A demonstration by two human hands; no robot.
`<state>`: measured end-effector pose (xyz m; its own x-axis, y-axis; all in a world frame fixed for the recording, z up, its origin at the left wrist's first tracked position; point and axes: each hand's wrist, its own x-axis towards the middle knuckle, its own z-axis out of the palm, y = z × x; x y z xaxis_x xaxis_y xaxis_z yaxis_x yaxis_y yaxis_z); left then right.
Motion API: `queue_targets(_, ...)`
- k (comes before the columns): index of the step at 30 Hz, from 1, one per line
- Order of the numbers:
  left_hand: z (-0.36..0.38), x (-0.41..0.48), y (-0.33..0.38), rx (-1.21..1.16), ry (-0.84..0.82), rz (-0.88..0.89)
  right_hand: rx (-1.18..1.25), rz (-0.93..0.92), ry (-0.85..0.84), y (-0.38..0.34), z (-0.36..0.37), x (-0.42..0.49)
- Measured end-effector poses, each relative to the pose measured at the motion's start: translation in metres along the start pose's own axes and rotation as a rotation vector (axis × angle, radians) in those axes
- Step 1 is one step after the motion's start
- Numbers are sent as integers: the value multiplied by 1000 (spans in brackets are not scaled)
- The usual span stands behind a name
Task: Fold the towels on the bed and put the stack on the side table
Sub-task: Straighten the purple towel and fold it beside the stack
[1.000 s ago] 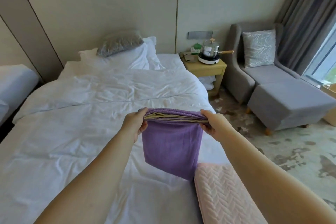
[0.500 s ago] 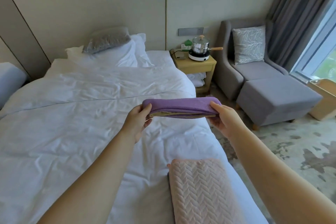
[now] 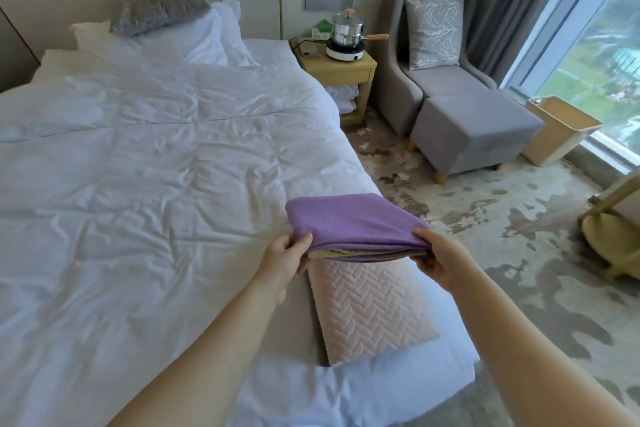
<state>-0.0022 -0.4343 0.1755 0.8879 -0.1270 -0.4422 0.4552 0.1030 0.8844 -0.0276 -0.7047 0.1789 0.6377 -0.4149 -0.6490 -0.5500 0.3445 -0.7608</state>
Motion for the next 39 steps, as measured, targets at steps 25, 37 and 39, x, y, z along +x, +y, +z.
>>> queue_targets(25, -4, 56, -71, 212, 229, -417, -552, 97, -305, 24, -18, 108)
queue_targets(37, -13, 179, -63, 393, 188, -277, -601, -167, -280, -8, 75, 178)
queue_targets(39, -16, 185, -68, 377, 158, -230, -660, -273, -346, -6, 81, 181)
